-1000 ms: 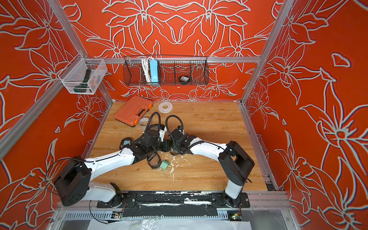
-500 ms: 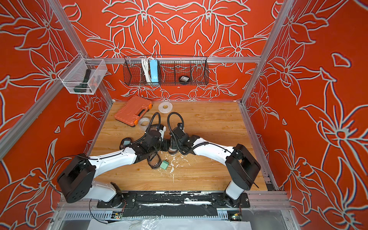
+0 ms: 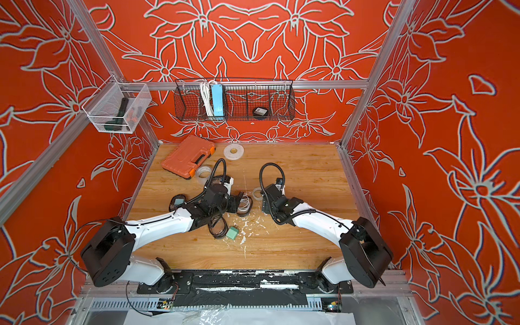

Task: Pack away charging kits
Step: Pick up the plug from the center of the board.

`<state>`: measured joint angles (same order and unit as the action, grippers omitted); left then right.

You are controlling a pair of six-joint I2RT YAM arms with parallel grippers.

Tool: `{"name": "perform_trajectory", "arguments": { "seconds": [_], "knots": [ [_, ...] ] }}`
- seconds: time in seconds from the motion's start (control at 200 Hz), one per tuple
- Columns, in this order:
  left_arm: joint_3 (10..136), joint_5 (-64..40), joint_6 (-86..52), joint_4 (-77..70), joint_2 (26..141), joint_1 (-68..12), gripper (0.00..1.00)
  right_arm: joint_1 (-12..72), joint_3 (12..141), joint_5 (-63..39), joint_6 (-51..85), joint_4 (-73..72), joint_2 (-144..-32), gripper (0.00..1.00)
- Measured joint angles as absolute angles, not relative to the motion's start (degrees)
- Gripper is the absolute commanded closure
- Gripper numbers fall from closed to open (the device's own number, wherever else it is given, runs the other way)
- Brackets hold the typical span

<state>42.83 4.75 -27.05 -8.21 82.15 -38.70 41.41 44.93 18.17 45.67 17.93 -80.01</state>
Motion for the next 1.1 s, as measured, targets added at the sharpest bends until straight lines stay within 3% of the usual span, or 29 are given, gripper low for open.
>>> {"name": "perform_trajectory", "arguments": {
  "seconds": [0.14, 0.375, 0.621, 0.926, 1.101],
  "knots": [
    [42.83, 5.45, -27.05, -8.21, 82.15, -38.70, 1.00, 37.26, 41.58, 17.78, 46.00, 17.61, -80.23, 0.26],
    [42.83, 5.52, -27.03, -8.14, 82.15, -38.70, 1.00, 35.86, 44.88, 15.05, 44.82, 16.38, -86.74, 0.27],
    [42.83, 5.93, -27.00, -8.01, 82.13, -38.70, 1.00, 35.79, 49.12, 14.41, 44.05, 16.80, -91.33, 0.42],
    [42.83, 5.91, -27.00, -8.01, 82.13, -38.70, 1.00, 35.55, 51.96, 14.92, 44.31, 19.07, -95.85, 0.43],
    [42.83, 5.91, -27.00, -7.99, 82.13, -38.70, 1.00, 35.31, 53.19, 14.96, 44.64, 19.44, -97.80, 0.63]
  ]
}}
